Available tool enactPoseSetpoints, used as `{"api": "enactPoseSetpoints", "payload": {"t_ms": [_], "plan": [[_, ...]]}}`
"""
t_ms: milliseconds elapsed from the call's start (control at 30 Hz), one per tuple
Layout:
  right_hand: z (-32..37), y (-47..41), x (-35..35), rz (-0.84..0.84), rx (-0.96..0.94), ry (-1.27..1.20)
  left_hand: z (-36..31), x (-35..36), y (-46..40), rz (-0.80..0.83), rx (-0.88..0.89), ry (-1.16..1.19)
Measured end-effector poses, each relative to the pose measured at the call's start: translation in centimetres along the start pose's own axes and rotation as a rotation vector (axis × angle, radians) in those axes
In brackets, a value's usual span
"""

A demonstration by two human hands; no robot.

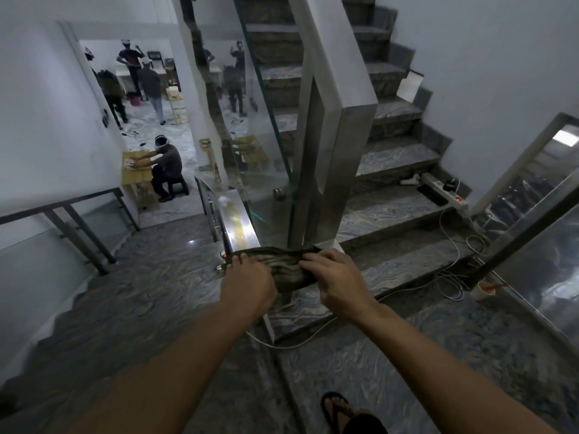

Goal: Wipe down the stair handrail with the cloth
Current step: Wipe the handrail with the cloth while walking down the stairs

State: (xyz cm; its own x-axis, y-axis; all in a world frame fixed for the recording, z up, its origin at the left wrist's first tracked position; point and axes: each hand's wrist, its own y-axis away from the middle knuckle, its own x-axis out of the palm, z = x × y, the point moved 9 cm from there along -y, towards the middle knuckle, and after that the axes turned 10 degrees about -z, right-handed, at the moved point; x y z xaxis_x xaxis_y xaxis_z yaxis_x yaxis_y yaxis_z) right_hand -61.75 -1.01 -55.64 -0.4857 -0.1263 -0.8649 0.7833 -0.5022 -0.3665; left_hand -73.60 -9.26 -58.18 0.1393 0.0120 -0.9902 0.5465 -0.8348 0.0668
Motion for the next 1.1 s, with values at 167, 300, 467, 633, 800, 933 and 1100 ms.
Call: {"api": "enactPoseSetpoints", "payload": {"t_ms": [167,300,467,633,800,933,1100], "plan": [[-0.4,0.8,3.1,0.104,-0.075,0.156,0.5,1.4,-0.5,-0.058,-0.043,0.07],[2.4,-0.2,4.0,0.139,-0.162,0.079,2.6,1.6,-2.3,0.0,0.033,0.049],[5.8,-1.9,4.7,0.147,-0.143,-0.03,4.8,1.3,-5.6,0.052,0.104,0.056],[7.0,-3.4,6.3,0.092,0.0,-0.015,5.9,1.0,-8.9,0.085,0.205,-0.007],[7.3,-5.9,7.7,0.059,0.174,0.008,6.5,0.8,-12.2,0.11,0.257,-0.027],[6.5,-7.8,9.2,0.124,0.297,-0.033,7.1,0.5,-14.7,0.104,0.275,-0.068],[6.2,-9.9,10.5,0.17,0.348,-0.041,7.7,-0.1,-17.1,0.097,0.29,-0.066]]}}
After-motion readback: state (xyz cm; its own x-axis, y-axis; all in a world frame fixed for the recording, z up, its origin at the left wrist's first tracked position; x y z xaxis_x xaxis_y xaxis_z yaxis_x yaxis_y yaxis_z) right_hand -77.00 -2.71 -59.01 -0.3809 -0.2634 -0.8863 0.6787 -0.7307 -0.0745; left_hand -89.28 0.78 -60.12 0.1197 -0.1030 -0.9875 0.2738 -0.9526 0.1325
